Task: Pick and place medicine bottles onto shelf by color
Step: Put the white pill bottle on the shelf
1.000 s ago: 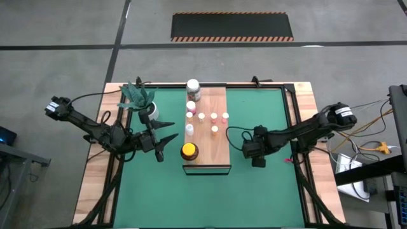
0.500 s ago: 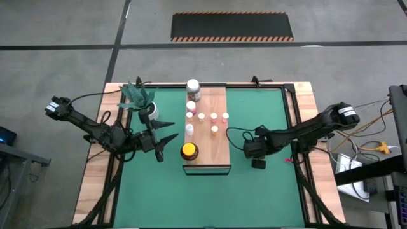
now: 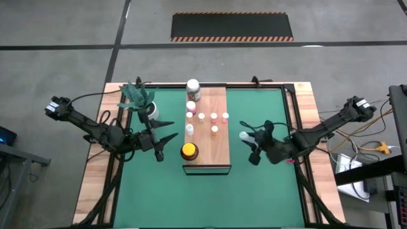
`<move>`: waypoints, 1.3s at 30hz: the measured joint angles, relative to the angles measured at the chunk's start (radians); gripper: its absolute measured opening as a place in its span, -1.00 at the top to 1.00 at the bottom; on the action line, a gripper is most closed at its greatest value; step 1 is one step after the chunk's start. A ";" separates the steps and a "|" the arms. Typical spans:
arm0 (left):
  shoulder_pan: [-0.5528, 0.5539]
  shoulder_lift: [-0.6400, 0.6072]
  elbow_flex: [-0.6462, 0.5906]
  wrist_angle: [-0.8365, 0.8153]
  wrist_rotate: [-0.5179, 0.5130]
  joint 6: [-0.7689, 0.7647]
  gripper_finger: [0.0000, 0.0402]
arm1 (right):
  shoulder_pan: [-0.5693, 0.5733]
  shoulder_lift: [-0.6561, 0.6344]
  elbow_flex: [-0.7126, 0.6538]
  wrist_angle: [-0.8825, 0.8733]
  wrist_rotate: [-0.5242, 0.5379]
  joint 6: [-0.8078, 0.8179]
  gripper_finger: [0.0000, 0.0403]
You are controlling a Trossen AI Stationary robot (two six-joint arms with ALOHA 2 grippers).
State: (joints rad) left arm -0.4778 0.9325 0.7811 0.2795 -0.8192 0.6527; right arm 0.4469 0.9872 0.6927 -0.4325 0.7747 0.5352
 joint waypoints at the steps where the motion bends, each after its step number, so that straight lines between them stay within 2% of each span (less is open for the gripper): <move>1: 0.000 0.000 0.000 -0.001 0.000 -0.004 0.11 | 0.015 -0.015 -0.025 0.101 0.035 -0.058 0.39; 4: 0.000 0.000 0.000 0.000 0.000 -0.018 0.11 | 0.025 -0.038 -0.124 0.486 0.037 -0.258 0.39; 7: 0.000 0.000 0.000 0.006 0.000 -0.018 0.11 | 0.018 -0.027 -0.223 0.880 -0.037 -0.421 0.40; 10: 0.000 0.000 0.000 0.027 0.001 -0.028 0.11 | 0.002 0.018 -0.305 1.226 -0.119 -0.513 0.40; 13: 0.000 0.000 0.000 0.027 0.005 -0.056 0.11 | -0.024 0.098 -0.361 1.460 -0.180 -0.559 0.40; 15: 0.000 0.000 0.000 0.028 0.006 -0.070 0.11 | -0.042 0.158 -0.375 1.552 -0.223 -0.576 0.40; 20: 0.000 0.000 0.000 0.076 0.005 -0.071 0.11 | -0.074 0.277 -0.363 1.587 -0.277 -0.577 0.40; 27: 0.000 0.000 0.002 0.114 0.005 -0.071 0.11 | -0.081 0.378 -0.298 1.590 -0.289 -0.570 0.38; 39: 0.000 0.001 0.002 0.132 0.005 -0.071 0.11 | -0.081 0.460 -0.239 1.570 -0.303 -0.555 0.36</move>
State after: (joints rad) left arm -0.4782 0.9333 0.7830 0.4116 -0.8146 0.5819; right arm 0.3656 1.4467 0.4534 1.1376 0.4713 -0.0201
